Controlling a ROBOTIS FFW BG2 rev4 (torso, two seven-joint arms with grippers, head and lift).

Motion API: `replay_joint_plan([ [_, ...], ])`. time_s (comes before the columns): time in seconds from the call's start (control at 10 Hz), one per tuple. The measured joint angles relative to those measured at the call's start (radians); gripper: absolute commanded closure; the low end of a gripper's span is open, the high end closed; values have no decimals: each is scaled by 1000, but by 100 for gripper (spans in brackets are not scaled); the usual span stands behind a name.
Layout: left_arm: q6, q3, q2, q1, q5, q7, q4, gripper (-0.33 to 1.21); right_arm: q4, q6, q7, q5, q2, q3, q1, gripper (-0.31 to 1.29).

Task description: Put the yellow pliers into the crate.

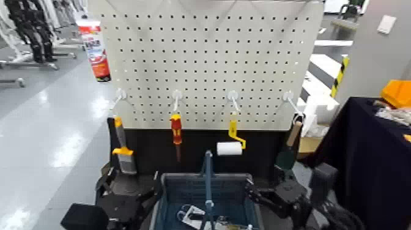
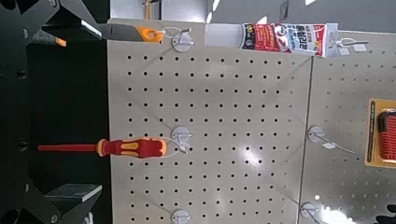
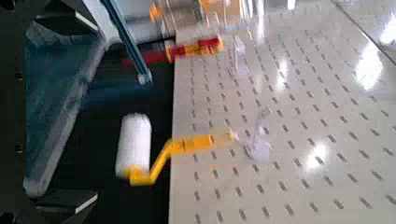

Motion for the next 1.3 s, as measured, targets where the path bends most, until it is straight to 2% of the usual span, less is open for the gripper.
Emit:
replay_joint_plan([
  [0.2,-7,8,-3,9,0,1,0,15,-80,-117,-180,7,6,24,127,0],
  [0.4,-17,17,-9,28,5,9,0,15,-130,-232,-407,46,9,73,243,7],
  [0.5,-20,19,-12,40,9,19,0,15,-144,-278,-470,66,11,88,291,8],
  [0.8,-20,16,-15,85,18,52,0,15,-190,-283,-554,113,8,109,374,8],
  [1.3,-1,2,-12,123,22,71,-20,15,-207,-271,-569,134,6,124,388,8],
])
